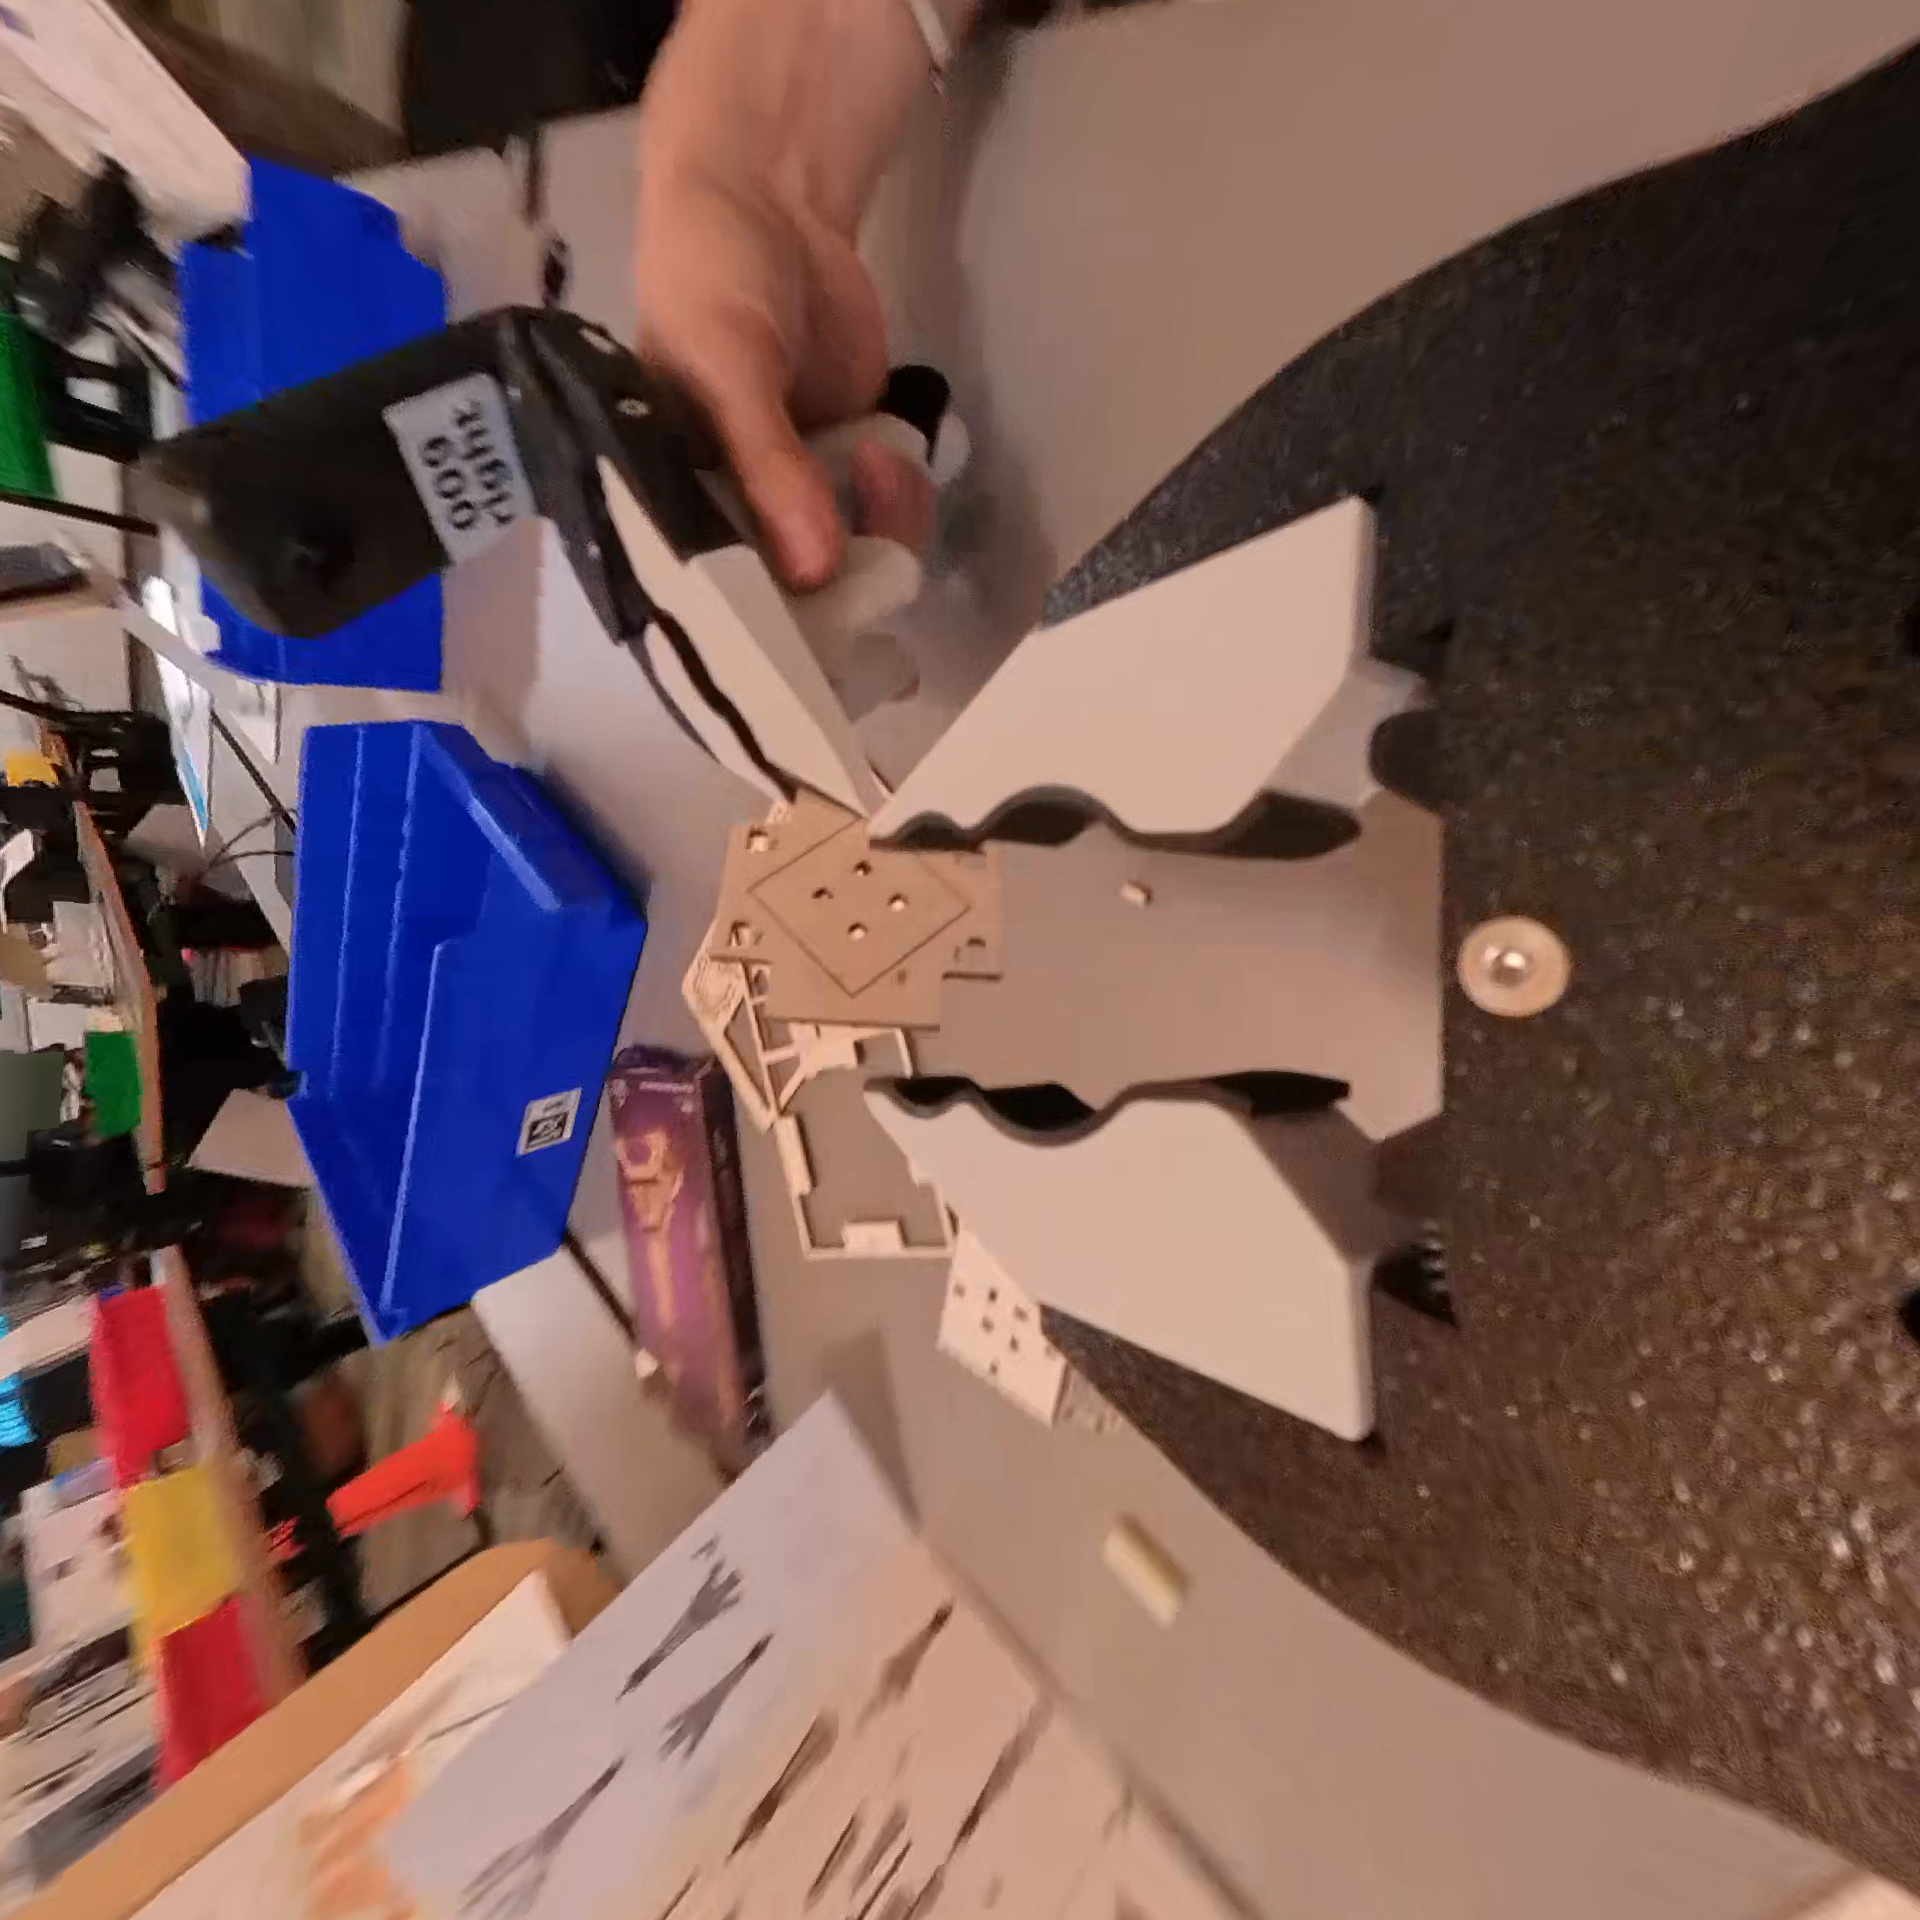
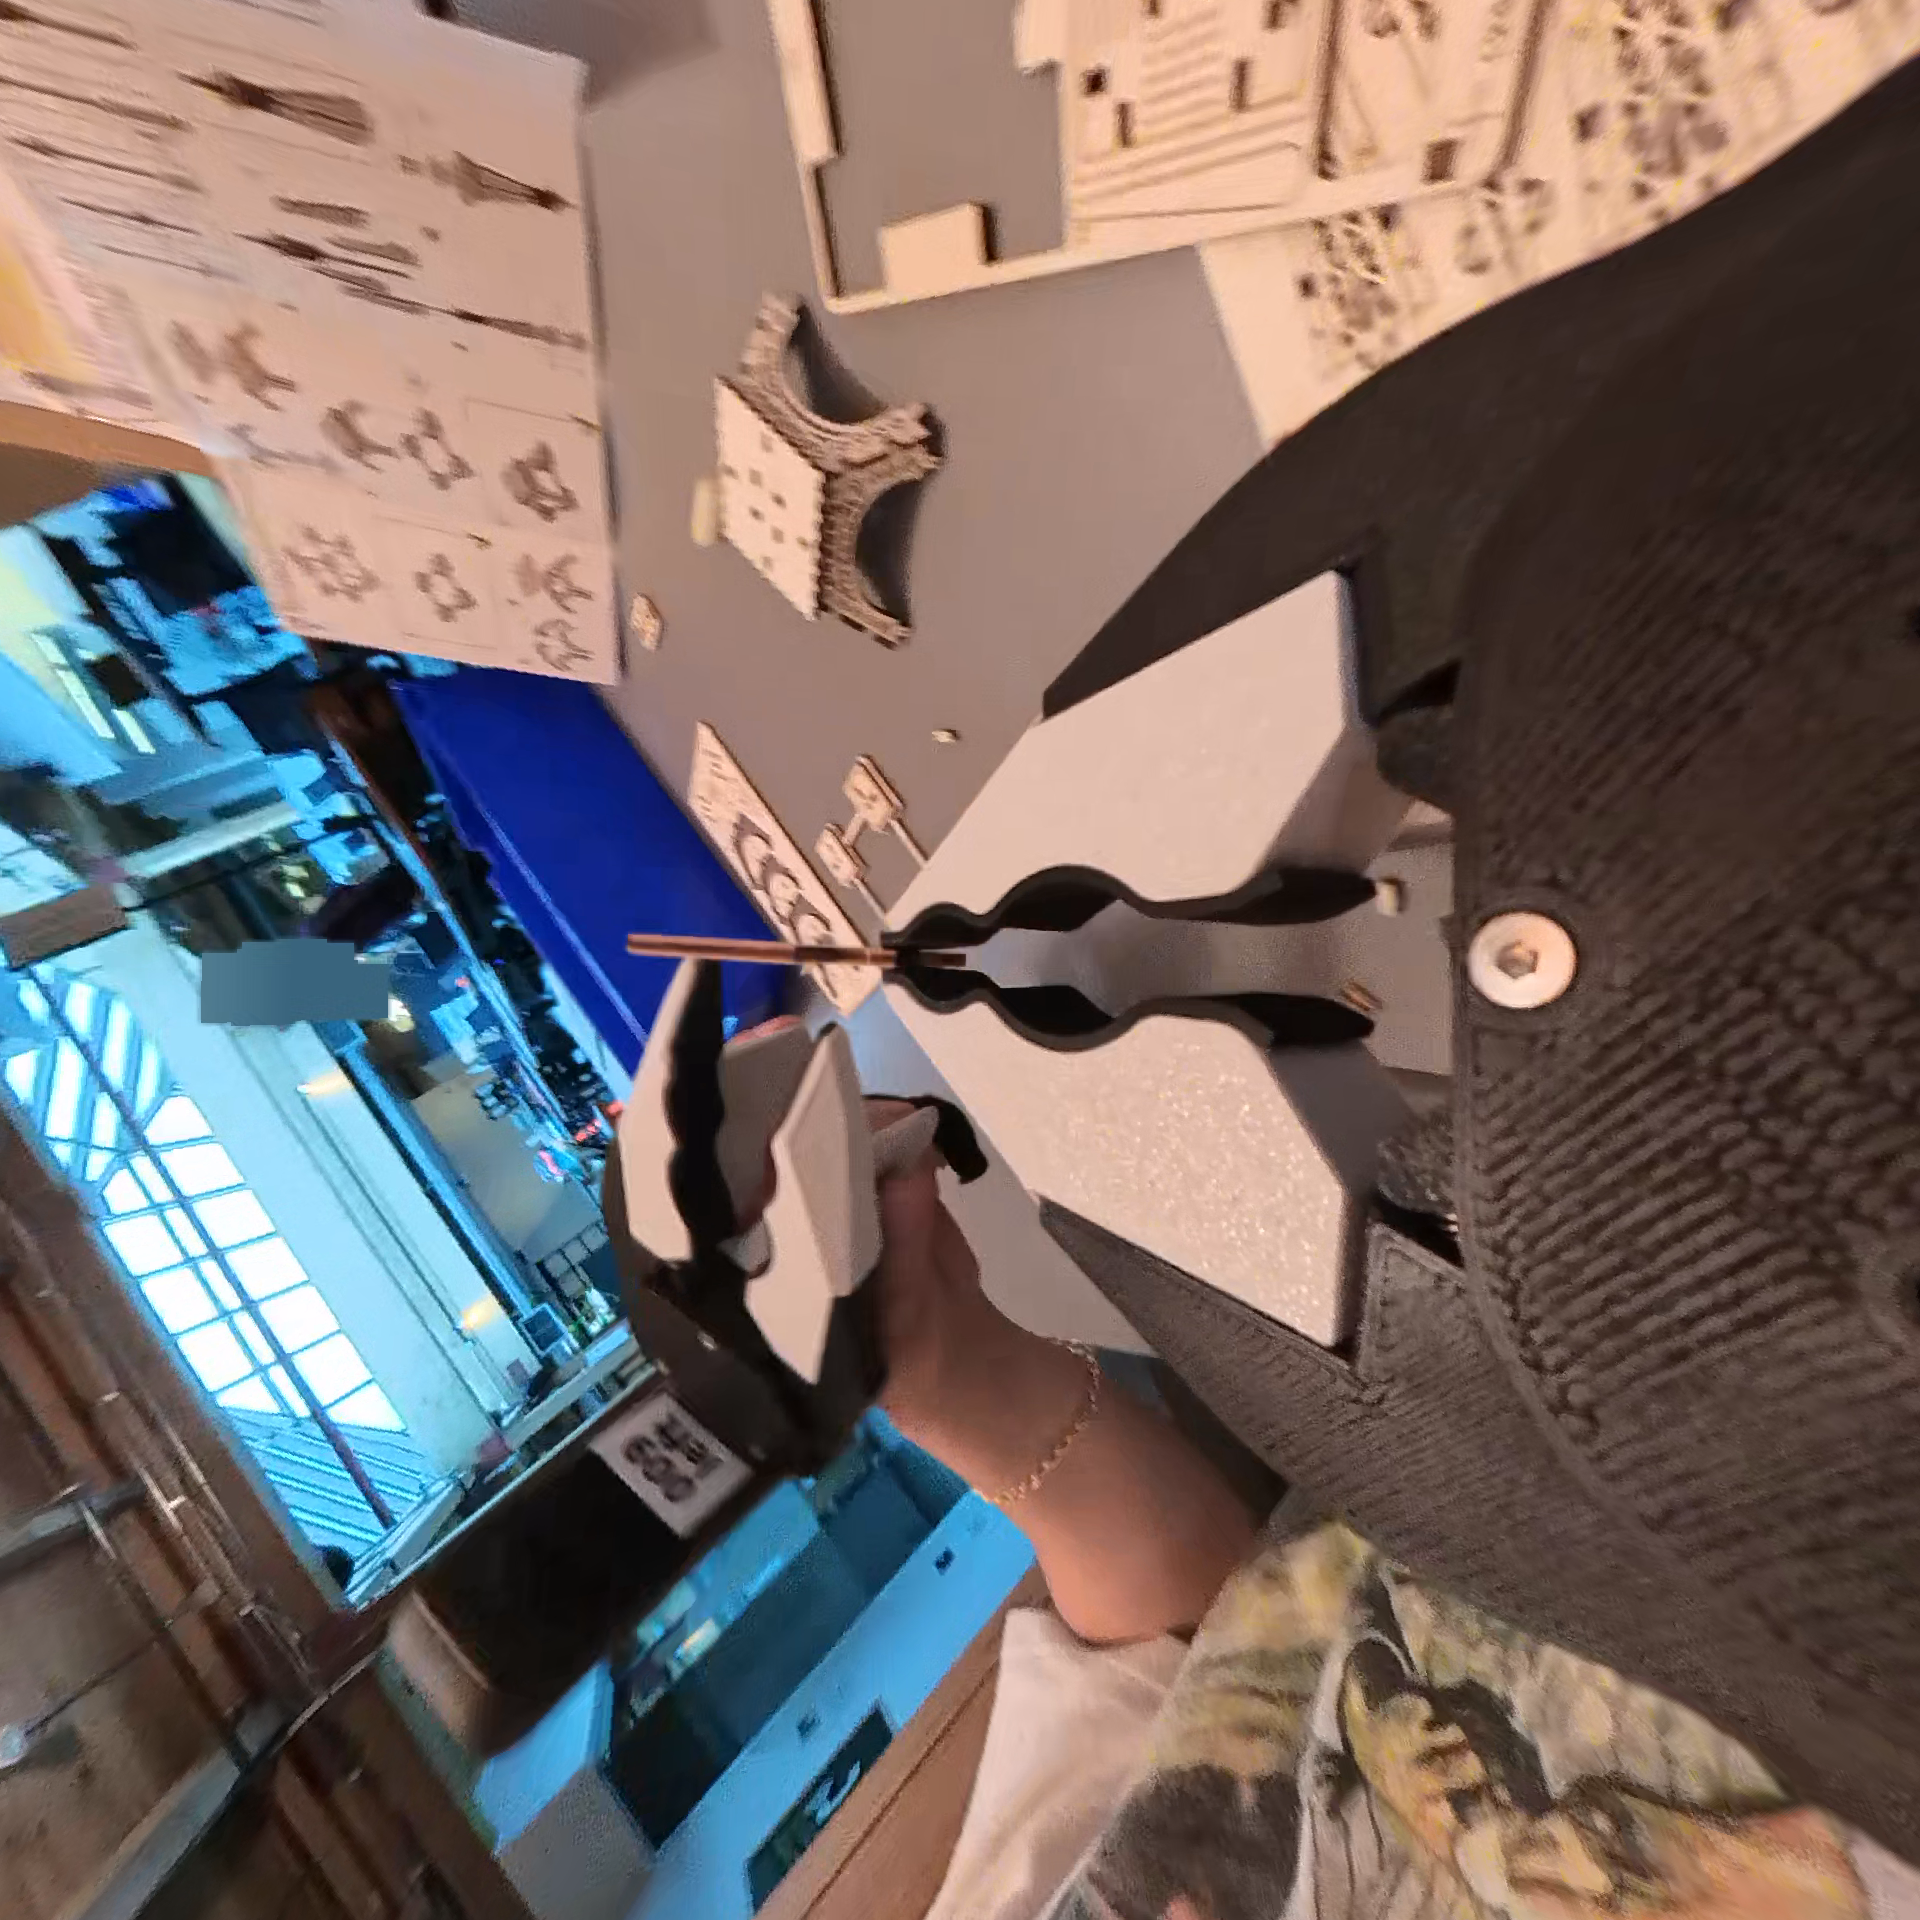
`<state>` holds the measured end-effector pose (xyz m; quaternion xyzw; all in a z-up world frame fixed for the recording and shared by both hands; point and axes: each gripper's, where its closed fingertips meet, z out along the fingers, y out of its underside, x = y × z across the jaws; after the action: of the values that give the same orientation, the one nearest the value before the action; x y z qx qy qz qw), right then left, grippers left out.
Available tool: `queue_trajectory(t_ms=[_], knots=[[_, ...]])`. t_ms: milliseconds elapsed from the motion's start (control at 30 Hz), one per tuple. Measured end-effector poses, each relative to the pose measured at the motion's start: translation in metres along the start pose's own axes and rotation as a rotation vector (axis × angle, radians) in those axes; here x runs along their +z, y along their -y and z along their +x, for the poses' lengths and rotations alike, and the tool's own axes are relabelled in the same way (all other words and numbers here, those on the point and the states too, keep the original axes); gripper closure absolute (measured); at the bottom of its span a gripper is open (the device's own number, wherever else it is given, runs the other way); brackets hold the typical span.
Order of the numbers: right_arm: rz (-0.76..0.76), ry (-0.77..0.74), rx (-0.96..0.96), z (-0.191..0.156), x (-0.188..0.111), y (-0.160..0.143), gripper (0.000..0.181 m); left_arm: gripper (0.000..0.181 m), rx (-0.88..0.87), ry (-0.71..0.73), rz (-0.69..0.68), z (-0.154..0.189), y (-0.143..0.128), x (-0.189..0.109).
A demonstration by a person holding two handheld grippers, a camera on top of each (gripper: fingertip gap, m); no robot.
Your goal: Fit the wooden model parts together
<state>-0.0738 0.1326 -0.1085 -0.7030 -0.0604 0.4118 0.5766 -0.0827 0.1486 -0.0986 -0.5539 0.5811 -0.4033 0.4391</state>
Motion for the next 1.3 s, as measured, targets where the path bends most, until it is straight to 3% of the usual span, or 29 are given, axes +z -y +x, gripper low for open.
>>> queue_trajectory(t_ms=[133, 300, 367, 467, 533, 633, 800, 933, 1067, 1133, 1300], knots=[[-0.028, 0.065, 0.094, -0.009, -0.013, -0.012, 0.181, 0.135, -0.199, -0.147, 0.002, 0.009, -0.002, 0.004], [-0.126, 0.081, 0.100, -0.014, -0.020, -0.035, 0.181, 0.157, -0.295, -0.328, -0.101, 0.036, -0.015, 0.012], [-0.164, 0.079, 0.143, -0.015, -0.022, -0.043, 0.181, 0.156, -0.255, -0.336, -0.163, 0.045, -0.025, 0.016], [-0.276, 0.008, 0.232, -0.006, -0.035, -0.062, 0.181, 0.147, -0.107, -0.222, -0.251, 0.044, -0.041, 0.021], [-0.294, -0.065, 0.252, 0.003, -0.049, -0.067, 0.181, 0.158, 0.032, -0.146, -0.263, 0.047, -0.043, 0.024], [-0.343, -0.208, 0.258, 0.027, -0.073, -0.076, 0.181, 0.181, 0.155, -0.215, -0.225, 0.081, -0.037, 0.035], [-0.336, -0.211, 0.307, 0.034, -0.091, -0.075, 0.181, 0.181, 0.280, -0.147, -0.319, 0.087, -0.048, 0.071], [-0.334, -0.235, 0.304, 0.039, -0.098, -0.073, 0.181, 0.181, 0.377, -0.119, -0.357, 0.086, -0.040, 0.082], [-0.332, -0.232, 0.314, 0.039, -0.100, -0.073, 0.181, 0.180, 0.404, -0.145, -0.407, 0.091, -0.038, 0.084], [-0.336, -0.226, 0.315, 0.039, -0.100, -0.074, 0.181, 0.161, 0.415, -0.137, -0.440, 0.089, -0.048, 0.089], [-0.343, -0.219, 0.318, 0.038, -0.099, -0.075, 0.180, 0.170, 0.394, -0.106, -0.444, 0.086, -0.061, 0.097]])
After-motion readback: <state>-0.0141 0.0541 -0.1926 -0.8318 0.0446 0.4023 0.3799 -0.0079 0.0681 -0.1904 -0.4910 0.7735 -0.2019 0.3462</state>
